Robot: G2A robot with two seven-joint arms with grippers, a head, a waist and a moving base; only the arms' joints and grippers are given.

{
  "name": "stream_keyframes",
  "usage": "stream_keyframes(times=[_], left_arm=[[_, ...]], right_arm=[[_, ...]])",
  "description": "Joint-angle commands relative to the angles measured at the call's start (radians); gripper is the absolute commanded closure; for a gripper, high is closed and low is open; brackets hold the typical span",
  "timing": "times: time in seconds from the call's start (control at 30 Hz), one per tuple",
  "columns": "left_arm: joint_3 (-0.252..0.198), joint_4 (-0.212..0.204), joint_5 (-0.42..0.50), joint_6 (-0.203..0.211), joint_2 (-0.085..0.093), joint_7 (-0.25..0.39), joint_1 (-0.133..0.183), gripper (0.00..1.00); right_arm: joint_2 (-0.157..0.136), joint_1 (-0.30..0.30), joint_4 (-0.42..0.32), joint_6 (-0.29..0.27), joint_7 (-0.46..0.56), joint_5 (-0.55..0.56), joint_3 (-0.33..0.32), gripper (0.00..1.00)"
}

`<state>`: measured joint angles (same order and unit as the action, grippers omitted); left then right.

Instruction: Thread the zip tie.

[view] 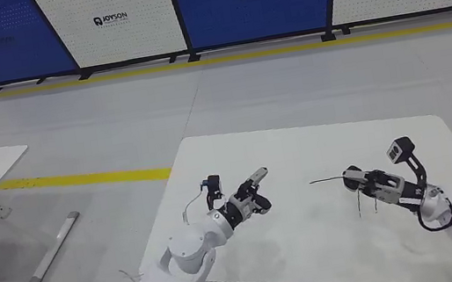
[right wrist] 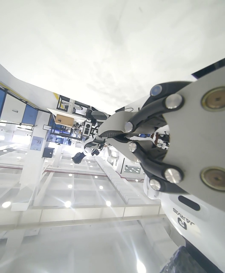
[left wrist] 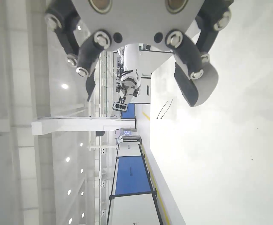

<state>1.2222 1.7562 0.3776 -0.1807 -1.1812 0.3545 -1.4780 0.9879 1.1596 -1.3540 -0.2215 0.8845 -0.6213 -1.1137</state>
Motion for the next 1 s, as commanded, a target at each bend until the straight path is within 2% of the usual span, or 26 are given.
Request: stream_keyframes(times=[0.0, 0.03, 0.07, 0.1, 0.23, 0.3, 0.73, 0.8, 0.87, 0.93, 0.97], left_arm=[[-0.006, -0.01, 0.003, -0.006, 0.002, 0.037, 0.007, 0.0], [-0.011, -0.014, -0.002, -0.002, 0.002, 0.043, 0.01, 0.0], [-0.023, -0.02, -0.011, 0.004, 0.001, 0.051, 0.014, 0.0], [-0.031, -0.026, -0.01, 0.008, 0.0, 0.056, 0.019, 0.0], [-0.073, -0.055, -0.017, 0.052, -0.008, 0.029, 0.047, 0.0], [-0.087, -0.074, 0.006, 0.052, -0.014, 0.005, 0.065, 0.0], [-0.092, -0.078, 0.003, 0.056, -0.015, -0.006, 0.067, 0.0], [-0.112, -0.072, -0.024, 0.081, -0.018, -0.041, 0.062, 0.0], [-0.141, -0.071, -0.049, 0.092, -0.022, -0.045, 0.065, 0.0], [-0.162, -0.079, -0.04, 0.113, -0.027, -0.046, 0.078, 0.0], [-0.167, -0.085, -0.02, 0.133, -0.031, -0.066, 0.083, 0.0]], right_arm=[[0.008, 0.004, -0.016, 0.002, -0.054, 0.003, 0.02, 1.0], [0.014, 0.005, -0.019, -0.005, -0.09, 0.008, 0.031, 1.0], [0.022, 0.008, -0.027, -0.025, -0.17, 0.053, 0.052, 1.0], [0.029, 0.013, -0.041, -0.029, -0.19, 0.062, 0.077, 1.0], [0.054, 0.008, -0.034, -0.05, -0.214, 0.056, 0.14, 1.0], [0.061, -0.008, -0.017, -0.032, -0.203, 0.067, 0.158, 1.0], [0.063, -0.003, -0.025, -0.026, -0.209, 0.062, 0.161, 1.0], [0.069, 0.001, -0.034, -0.033, -0.268, 0.08, 0.163, 1.0], [0.077, 0.004, -0.044, -0.035, -0.301, 0.092, 0.177, 1.0], [0.086, 0.001, -0.044, -0.035, -0.343, 0.124, 0.195, 1.0], [0.09, -0.002, -0.044, -0.027, -0.361, 0.146, 0.204, 1.0]])
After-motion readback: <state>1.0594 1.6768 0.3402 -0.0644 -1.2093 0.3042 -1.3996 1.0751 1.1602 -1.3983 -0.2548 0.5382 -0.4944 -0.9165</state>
